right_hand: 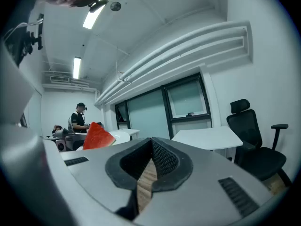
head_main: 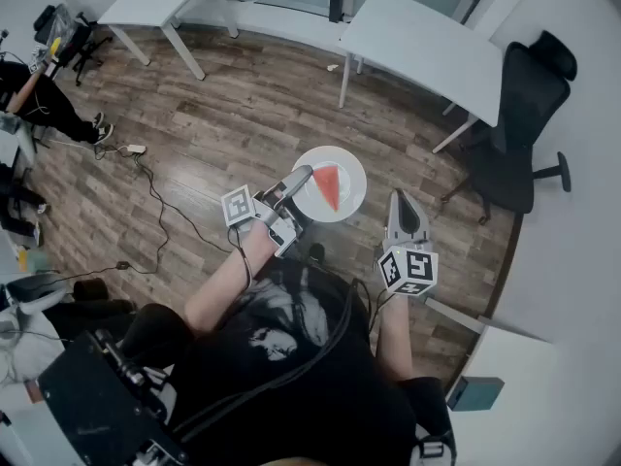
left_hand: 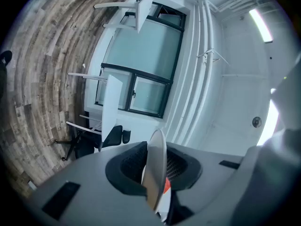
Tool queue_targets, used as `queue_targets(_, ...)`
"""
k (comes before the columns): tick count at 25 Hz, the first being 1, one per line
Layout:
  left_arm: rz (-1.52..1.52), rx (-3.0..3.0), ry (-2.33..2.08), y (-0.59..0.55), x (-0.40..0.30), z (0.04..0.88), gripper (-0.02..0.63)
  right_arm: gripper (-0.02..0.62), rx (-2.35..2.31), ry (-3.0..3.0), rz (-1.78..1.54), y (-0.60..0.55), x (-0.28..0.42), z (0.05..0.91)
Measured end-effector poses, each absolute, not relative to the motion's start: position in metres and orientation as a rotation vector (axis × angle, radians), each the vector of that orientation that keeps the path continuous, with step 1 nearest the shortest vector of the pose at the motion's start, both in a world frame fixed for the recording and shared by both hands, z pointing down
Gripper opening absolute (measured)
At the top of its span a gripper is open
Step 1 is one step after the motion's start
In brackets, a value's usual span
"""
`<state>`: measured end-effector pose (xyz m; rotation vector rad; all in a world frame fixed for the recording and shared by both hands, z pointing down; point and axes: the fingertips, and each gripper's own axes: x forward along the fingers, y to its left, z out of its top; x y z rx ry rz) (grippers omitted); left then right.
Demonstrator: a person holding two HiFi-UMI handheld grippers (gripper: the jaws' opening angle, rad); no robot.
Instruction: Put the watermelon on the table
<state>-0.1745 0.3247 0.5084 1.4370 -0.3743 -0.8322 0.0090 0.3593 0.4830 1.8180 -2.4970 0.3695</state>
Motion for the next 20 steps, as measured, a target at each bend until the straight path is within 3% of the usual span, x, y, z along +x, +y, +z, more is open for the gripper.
queue_targets(9, -0.816, 1.412, -0.363, 0.292, -0.162, 0.521, 0.071, 0.011, 1.767, -2.513, 0.458, 0.335, -0.011, 0.506)
queue_targets(15, -0.781, 1.395, -0.356, 0.225, -0.148, 0.529, 0.071, 0.012, 1.785, -2.575, 0.684, 0.27, -0.01, 0.517)
queue_targets(20, -0.771, 1.376, -0.318, 0.167, -0.141, 0.534, 0.071, 0.012, 1.713, -2.545, 0.611, 0.207, -0.009, 0.515)
